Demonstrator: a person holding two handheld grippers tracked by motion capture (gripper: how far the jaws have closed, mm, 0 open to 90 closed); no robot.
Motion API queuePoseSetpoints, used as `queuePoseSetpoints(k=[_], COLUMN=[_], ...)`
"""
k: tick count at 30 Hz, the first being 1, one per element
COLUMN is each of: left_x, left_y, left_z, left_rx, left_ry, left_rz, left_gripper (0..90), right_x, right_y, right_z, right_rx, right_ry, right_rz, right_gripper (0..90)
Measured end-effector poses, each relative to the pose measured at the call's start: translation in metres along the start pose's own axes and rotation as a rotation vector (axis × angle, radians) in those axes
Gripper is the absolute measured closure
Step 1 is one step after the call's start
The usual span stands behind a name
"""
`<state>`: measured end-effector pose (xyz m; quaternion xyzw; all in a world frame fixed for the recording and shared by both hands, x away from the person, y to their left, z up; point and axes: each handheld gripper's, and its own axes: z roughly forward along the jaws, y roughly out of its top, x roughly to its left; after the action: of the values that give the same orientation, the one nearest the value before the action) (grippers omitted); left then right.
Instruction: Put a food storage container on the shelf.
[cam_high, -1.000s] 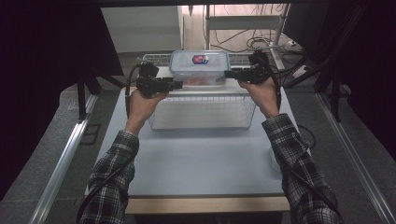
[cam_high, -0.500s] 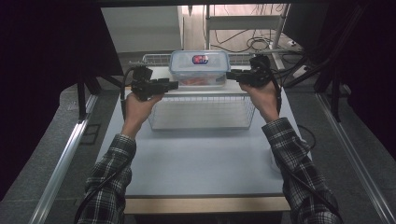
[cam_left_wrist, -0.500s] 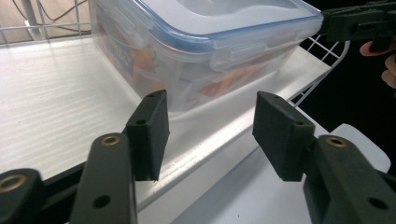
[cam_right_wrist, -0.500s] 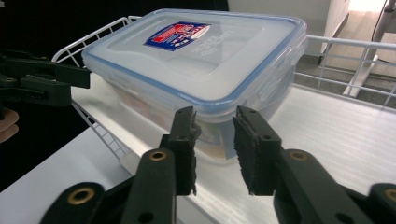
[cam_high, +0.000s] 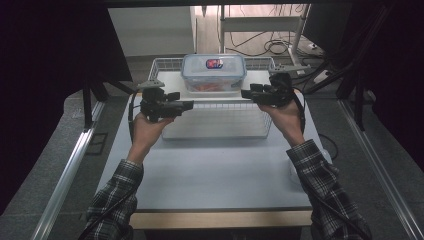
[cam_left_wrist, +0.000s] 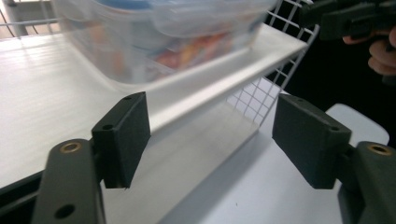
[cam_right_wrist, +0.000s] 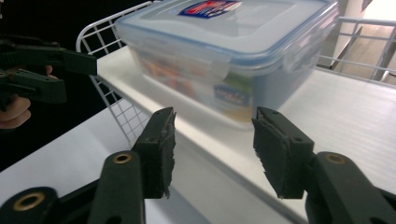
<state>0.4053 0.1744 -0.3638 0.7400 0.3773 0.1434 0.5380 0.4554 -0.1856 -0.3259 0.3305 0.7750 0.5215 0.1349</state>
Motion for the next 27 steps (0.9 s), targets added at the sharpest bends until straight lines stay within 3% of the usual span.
queuePoseSetpoints(k=[7, 13, 27], left_x=[-0.023, -0.036, -0.055], left_y=[-0.014, -0.025, -0.05], left_z=[-0.004, -0.006, -0.01], left_rx=[0.019, 0.038, 0.064], left_ry=[-0.014, -0.017, -0.018], left_rz=[0.077, 0.118, 0.133], left_gripper=[19.9, 16.5, 10.3], right_x=[0.017, 0.027, 0.039], right_y=[-0.01, -0.019, -0.046], right_z=[-0.008, -0.01, -0.016], right_rx=[0.014, 0.032, 0.036], right_ry=[0.002, 0.014, 0.043], right_rz=[-0.063, -0.095, -0.116], right_gripper=[39.3, 33.4, 20.4])
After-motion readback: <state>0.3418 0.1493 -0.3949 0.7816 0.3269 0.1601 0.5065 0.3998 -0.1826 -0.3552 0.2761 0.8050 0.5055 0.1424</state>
